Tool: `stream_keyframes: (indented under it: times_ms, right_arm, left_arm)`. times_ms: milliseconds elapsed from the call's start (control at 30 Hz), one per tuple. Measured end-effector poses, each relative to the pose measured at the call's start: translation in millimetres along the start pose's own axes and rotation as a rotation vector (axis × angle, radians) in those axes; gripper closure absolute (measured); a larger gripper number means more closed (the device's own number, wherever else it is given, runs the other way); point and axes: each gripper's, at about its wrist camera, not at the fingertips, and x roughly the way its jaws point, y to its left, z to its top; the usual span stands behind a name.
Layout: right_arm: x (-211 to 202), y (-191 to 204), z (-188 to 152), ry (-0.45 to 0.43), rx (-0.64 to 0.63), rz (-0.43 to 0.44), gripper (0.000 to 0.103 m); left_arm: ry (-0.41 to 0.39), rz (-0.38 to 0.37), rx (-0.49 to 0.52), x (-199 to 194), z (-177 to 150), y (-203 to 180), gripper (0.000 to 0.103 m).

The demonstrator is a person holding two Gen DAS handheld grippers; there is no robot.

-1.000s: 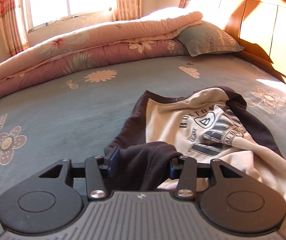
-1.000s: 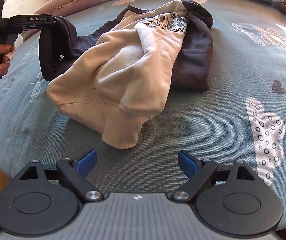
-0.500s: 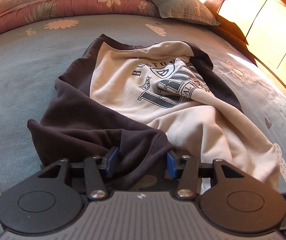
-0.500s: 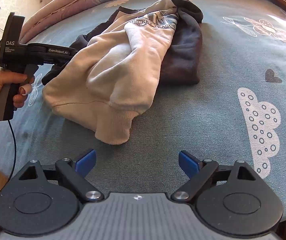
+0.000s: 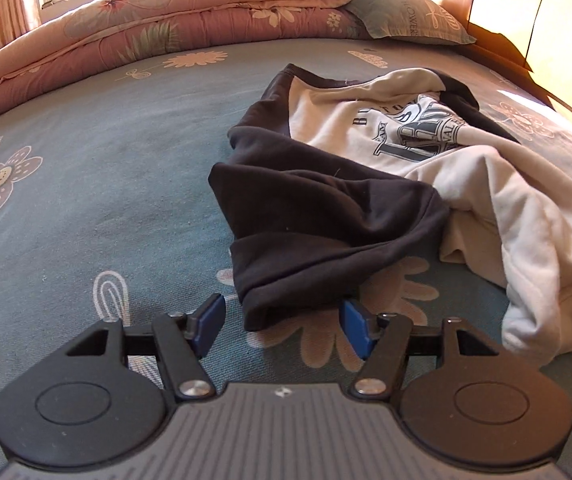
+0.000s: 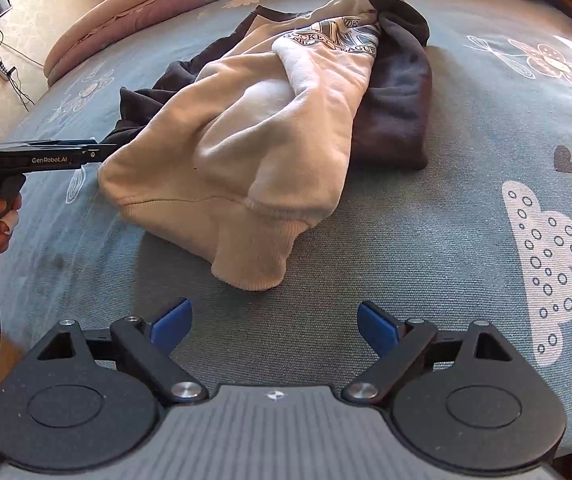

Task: Fold clothes

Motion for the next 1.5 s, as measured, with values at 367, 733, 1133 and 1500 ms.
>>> stream_keyframes:
  times_ms: [367, 733, 1133, 1500]
  right_arm:
    - [3.4, 0.3, -2.6, 0.022, 0.002, -0.019, 0.01]
    - [7.4, 0.1, -6.7, 0.035, 0.001, -0.008, 0.01]
    - [6.1, -1.4, -8.5, 0.03, 0.009, -0.011, 0.008]
    - [-5.2, 9.5, 1.9, -0.014, -0.032, -0.001, 0.008]
  left_arm:
    - [-0.08, -0.145, -0.317, 14.3, 5.1, 24.1, 0.042]
    - [-0.111, -0.255, -0.528, 15.5, -16.0, 49.3, 0.052]
    - [-0.098, 0.018, -0.237, 2.7, 4.6, 17.6, 0.088]
    - [-0.146, 0.327, -0.126, -72.7, 16.1, 95.3, 0.092]
